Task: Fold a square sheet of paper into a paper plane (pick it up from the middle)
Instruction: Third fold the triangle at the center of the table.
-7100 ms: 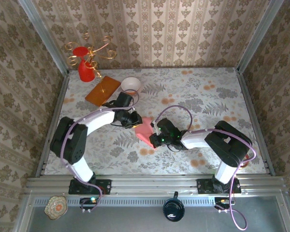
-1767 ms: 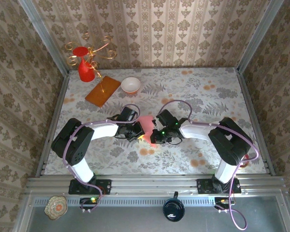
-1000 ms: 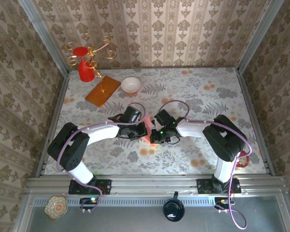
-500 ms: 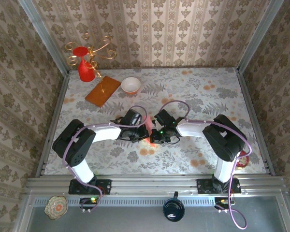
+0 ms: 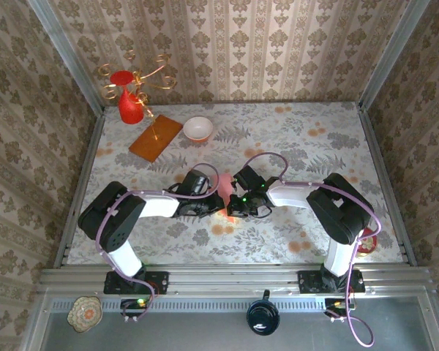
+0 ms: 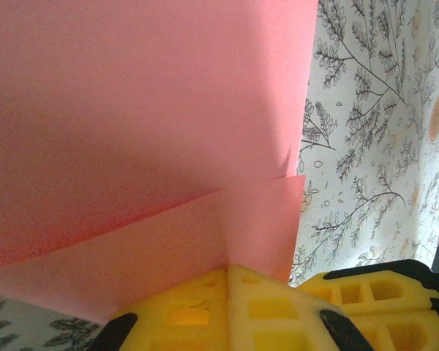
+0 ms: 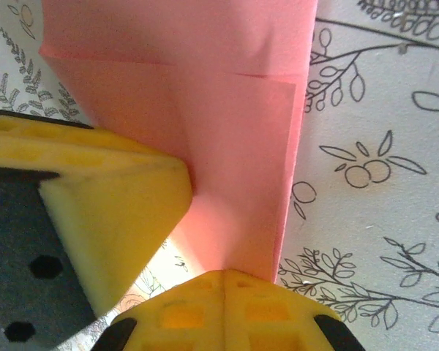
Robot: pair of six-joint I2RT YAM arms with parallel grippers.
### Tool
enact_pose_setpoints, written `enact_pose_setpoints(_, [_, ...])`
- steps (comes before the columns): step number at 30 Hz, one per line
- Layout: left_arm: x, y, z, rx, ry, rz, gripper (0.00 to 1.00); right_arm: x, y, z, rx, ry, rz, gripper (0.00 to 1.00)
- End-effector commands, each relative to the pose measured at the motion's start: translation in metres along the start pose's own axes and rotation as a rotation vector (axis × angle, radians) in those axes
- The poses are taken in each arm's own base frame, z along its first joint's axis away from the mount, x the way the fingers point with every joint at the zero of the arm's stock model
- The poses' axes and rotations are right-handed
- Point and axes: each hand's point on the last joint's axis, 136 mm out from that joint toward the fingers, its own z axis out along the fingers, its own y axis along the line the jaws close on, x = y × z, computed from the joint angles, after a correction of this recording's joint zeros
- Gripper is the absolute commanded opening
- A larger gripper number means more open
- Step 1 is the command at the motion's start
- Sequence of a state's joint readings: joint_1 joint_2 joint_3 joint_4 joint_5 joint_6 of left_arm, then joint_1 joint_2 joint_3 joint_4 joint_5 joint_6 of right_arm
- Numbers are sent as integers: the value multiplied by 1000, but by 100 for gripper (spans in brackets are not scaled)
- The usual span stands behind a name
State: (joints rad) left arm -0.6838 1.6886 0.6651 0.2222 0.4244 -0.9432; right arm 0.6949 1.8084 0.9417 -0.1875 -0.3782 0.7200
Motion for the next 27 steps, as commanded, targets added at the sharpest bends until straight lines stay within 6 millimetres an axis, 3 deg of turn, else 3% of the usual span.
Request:
enact_pose_setpoints(1, [-6, 50, -8, -128, -26, -45, 8, 56, -92, 14, 347, 151, 122, 1])
enact_pose_setpoints(9, [-49, 88, -36, -126, -114, -107, 8, 60, -99, 13, 372, 154, 145, 1])
enact_pose_setpoints(13, [-68, 90, -53, -132, -150, -110, 8, 54, -91, 12, 348, 137, 139, 1])
enact_pose_setpoints(16, [-75, 77, -67, -133, -170, -79, 8, 41, -69, 11, 261, 100, 118, 4])
enact_pose_setpoints(19, [-76, 59, -80, -105, -191, -69, 9, 18, -29, 4, 106, 35, 72, 10])
enact_pose_setpoints(23, [-64, 40, -85, -64, -194, -81, 12, -17, 28, -24, -91, -100, -8, 21])
enact_pose_setpoints(27, [-48, 25, -81, -14, -184, -109, 21, -30, 47, -37, -157, -166, -49, 32])
